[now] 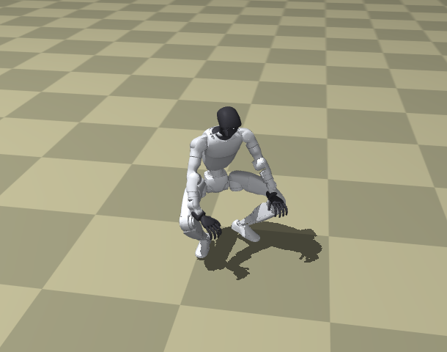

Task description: Upper body actions

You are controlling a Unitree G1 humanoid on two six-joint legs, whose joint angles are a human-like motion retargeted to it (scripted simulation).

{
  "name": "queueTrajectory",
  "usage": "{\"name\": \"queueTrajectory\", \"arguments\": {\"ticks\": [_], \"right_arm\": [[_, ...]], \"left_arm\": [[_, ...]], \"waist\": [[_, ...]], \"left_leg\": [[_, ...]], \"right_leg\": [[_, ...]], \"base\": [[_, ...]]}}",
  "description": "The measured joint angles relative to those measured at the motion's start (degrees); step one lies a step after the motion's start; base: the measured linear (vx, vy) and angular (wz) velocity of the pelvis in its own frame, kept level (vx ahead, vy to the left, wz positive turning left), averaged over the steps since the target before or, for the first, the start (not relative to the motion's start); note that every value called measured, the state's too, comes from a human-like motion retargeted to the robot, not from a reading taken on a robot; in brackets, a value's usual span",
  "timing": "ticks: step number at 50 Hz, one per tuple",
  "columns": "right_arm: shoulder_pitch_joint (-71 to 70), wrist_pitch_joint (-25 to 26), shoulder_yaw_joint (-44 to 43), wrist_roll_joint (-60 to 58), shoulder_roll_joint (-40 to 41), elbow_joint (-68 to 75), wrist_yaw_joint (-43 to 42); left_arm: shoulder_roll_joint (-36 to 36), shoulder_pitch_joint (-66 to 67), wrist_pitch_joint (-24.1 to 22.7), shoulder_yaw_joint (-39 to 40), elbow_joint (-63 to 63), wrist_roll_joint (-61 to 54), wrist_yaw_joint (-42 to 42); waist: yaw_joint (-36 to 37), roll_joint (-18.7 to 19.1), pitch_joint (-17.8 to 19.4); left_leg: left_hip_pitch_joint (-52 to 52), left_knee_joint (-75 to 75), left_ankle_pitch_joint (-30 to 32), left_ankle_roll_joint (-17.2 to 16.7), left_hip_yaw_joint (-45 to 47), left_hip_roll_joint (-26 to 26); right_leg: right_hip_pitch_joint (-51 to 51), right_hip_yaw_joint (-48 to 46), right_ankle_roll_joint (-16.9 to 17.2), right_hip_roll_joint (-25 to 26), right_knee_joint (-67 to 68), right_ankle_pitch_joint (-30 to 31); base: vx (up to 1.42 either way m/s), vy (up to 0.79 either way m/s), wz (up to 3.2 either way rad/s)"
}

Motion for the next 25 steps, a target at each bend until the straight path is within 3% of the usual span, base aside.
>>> {"name": "queueTrajectory", "arguments": {"ticks": [25], "right_arm": [[-0.5,2.4,0.8,-2.1,0.8,0.4,10.7]], "left_arm": [[-0.1,-0.1,0.7,-0.9,0.3,3.3,-1.8]], "waist": [[0.4,-0.1,0.0]], "left_leg": [[0.1,1.0,0.0,0.0,-0.4,0.5]], "right_leg": [[0.0,0.9,0.0,0.1,1.0,0.5]], "base": [[0.00,0.00,0.00]]}}
